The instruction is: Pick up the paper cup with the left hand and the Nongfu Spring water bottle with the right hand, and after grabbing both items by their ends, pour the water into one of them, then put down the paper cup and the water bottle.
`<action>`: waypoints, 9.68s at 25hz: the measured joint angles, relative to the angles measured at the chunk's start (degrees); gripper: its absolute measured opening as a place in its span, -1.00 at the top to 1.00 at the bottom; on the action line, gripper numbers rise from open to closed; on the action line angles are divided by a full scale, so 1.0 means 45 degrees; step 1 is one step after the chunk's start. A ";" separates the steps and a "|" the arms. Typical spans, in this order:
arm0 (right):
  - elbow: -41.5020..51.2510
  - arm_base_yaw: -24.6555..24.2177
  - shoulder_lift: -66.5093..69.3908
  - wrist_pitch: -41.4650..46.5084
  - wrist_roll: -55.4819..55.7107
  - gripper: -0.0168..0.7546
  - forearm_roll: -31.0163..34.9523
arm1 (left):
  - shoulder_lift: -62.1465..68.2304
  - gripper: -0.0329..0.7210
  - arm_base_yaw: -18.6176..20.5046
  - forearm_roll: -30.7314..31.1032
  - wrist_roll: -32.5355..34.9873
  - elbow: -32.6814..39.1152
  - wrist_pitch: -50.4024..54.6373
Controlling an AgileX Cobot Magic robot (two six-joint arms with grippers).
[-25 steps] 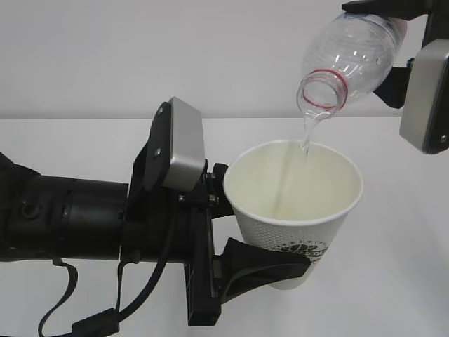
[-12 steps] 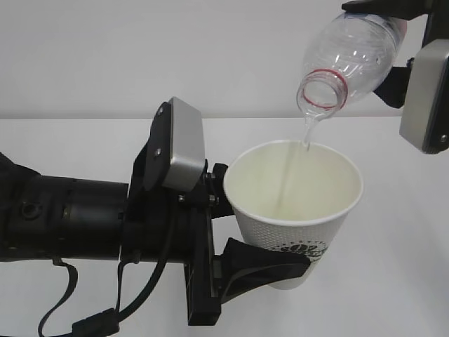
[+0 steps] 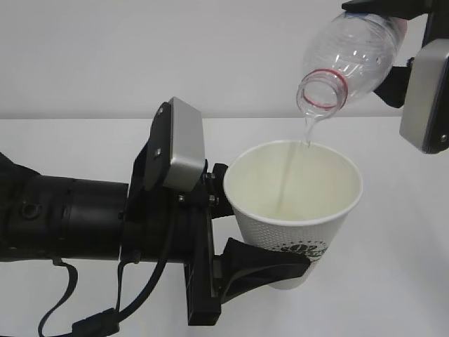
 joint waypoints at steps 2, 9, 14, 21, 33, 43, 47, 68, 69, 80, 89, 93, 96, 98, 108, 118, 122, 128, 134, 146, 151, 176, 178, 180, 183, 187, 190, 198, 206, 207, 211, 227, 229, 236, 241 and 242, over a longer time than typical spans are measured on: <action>0.0000 0.0000 0.0000 0.0000 -0.0021 -0.29 0.0000 | 0.0000 -0.46 0.0000 0.0000 0.0000 0.0000 0.0000; 0.0000 0.0000 0.0000 0.0000 -0.0021 -0.29 0.0000 | 0.0000 -0.46 0.0000 0.0000 0.0000 0.0000 0.0008; 0.0000 0.0000 0.0000 0.0000 -0.0021 -0.29 0.0000 | 0.0000 -0.46 0.0000 0.0000 0.0000 0.0000 0.0008; 0.0000 0.0000 0.0000 -0.0016 -0.0048 -0.29 0.0000 | 0.0000 -0.46 0.0000 0.0000 0.0000 0.0000 0.0008; 0.0000 0.0000 0.0000 -0.0016 -0.0126 -0.29 0.0000 | 0.0000 -0.46 0.0000 0.0000 0.0000 0.0000 0.0028; 0.0000 0.0000 0.0000 -0.0031 -0.0254 -0.29 0.0022 | 0.0000 -0.46 0.0000 0.0000 0.0000 0.0000 0.0028; 0.0000 0.0000 0.0000 -0.0046 -0.0277 -0.29 0.0022 | 0.0000 -0.46 0.0000 0.0000 0.0000 0.0000 0.0028; 0.0000 0.0000 0.0000 -0.0091 -0.0567 -0.29 0.0319 | 0.0000 -0.46 0.0000 0.0000 0.0000 0.0000 0.0028; 0.0000 0.0000 0.0000 -0.0091 -0.0567 -0.29 0.0350 | 0.0000 -0.46 0.0000 0.0000 0.0000 0.0000 0.0028; -0.0022 0.0000 0.0000 -0.0091 -0.0761 -0.29 0.0612 | 0.0000 -0.46 0.0000 0.0008 0.0000 0.0000 0.0037; -0.0022 0.0000 0.0000 -0.0091 -0.0918 -0.29 0.0952 | 0.0000 -0.46 0.0000 0.0030 0.0000 0.0000 0.0057; -0.0022 0.0000 0.0000 -0.0338 -0.0944 -0.29 0.1166 | 0.0000 -0.46 0.0000 0.0030 0.0000 0.0000 0.0102; -0.0022 0.0000 0.0000 -0.0483 -0.1047 -0.29 0.1273 | 0.0000 -0.46 0.0000 0.0030 0.0000 0.0000 0.0102; -0.0022 0.0000 0.0000 -0.0505 -0.1120 -0.29 0.1348 | 0.0000 -0.46 0.0000 0.0030 0.0000 0.0000 0.0110; -0.0022 0.0000 0.0000 -0.0532 -0.1384 -0.29 0.1682 | 0.0000 -0.46 0.0000 0.0030 0.0000 0.0000 0.0159; -0.0022 0.0000 0.0000 -0.0532 -0.1405 -0.29 0.1725 | 0.0000 -0.46 0.0000 0.0030 0.0000 0.0000 0.0297; -0.0022 0.0000 0.0000 -0.0532 -0.1405 -0.29 0.1725 | 0.0000 -0.46 0.0000 0.0030 0.0000 0.0000 0.0297; -0.0022 0.0000 0.0000 -0.0532 -0.1405 -0.29 0.1725 | 0.0000 -0.46 0.0000 0.0030 0.0000 0.0000 0.0297; -0.0022 0.0000 0.0000 -0.0537 -0.1405 -0.28 0.1725 | 0.0000 -0.46 0.0000 0.0030 0.0000 0.0000 0.0326; -0.0022 0.0000 0.0000 -0.0561 -0.1405 -0.29 0.1725 | 0.0000 -0.46 0.0000 0.0030 0.0000 0.0000 0.0326; -0.0022 0.0000 0.0000 -0.0561 -0.1405 -0.29 0.1725 | 0.0000 -0.46 0.0000 0.0030 0.0000 0.0000 0.0326; -0.0022 0.0000 0.0000 -0.0561 -0.1674 -0.28 0.1725 | 0.0000 -0.46 0.0000 0.0030 0.0000 0.0000 0.0326; -0.0022 0.0000 0.0000 -0.0561 -0.1701 -0.28 0.1725 | 0.0000 -0.46 0.0000 0.0030 0.0000 0.0000 0.0334; -0.0022 0.0000 0.0000 -0.0561 -0.1701 -0.28 0.1725 | 0.0000 -0.46 0.0000 0.0030 0.0000 0.0000 0.0334; -0.0022 0.0000 0.0000 -0.0561 -0.1701 -0.28 0.1725 | 0.0000 -0.46 0.0000 0.0030 0.0000 0.0000 0.0334; -0.0022 0.0000 0.0000 -0.0561 -0.1701 -0.28 0.1725 | 0.0000 -0.46 0.0000 0.0030 0.0000 0.0000 0.0334; -0.0022 0.0000 0.0000 -0.0561 -0.1718 -0.28 0.1725 | 0.0000 -0.46 0.0000 0.0030 0.0000 0.0000 0.0334; -0.0022 0.0000 0.0000 -0.0561 -0.1718 -0.28 0.1725 | 0.0000 -0.46 0.0000 0.0056 0.0000 0.0000 0.0354; -0.0022 0.0000 0.0000 -0.0561 -0.1729 -0.28 0.1733 | 0.0000 -0.46 0.0000 0.0056 0.0000 0.0000 0.0354; -0.0022 0.0000 0.0000 -0.0567 -0.1729 -0.28 0.1733 | 0.0000 -0.46 0.0000 0.0080 0.0000 0.0000 0.0354; -0.0022 0.0000 0.0000 -0.0567 -0.1729 -0.28 0.1733 | 0.0000 -0.45 0.0000 0.0080 0.0000 0.0000 0.0354; -0.0022 0.0000 0.0000 -0.0589 -0.1729 -0.28 0.1733 | 0.0000 -0.45 0.0000 0.0080 -0.0008 0.0000 0.0363; -0.0022 0.0000 0.0000 -0.0589 -0.1729 -0.28 0.1733 | 0.0000 -0.45 0.0000 0.0080 -0.0008 0.0000 0.0363; -0.0022 0.0000 0.0000 -0.0589 -0.1729 -0.28 0.1754 | 0.0000 -0.45 0.0000 0.0080 -0.0008 0.0000 0.0383; -0.0022 0.0000 0.0000 -0.0589 -0.1748 -0.28 0.1754 | 0.0000 -0.45 0.0000 0.0080 -0.0008 0.0000 0.0383; -0.0022 0.0000 0.0000 -0.0589 -0.1748 -0.28 0.1754 | 0.0000 -0.45 0.0000 0.0080 -0.0008 0.0000 0.0383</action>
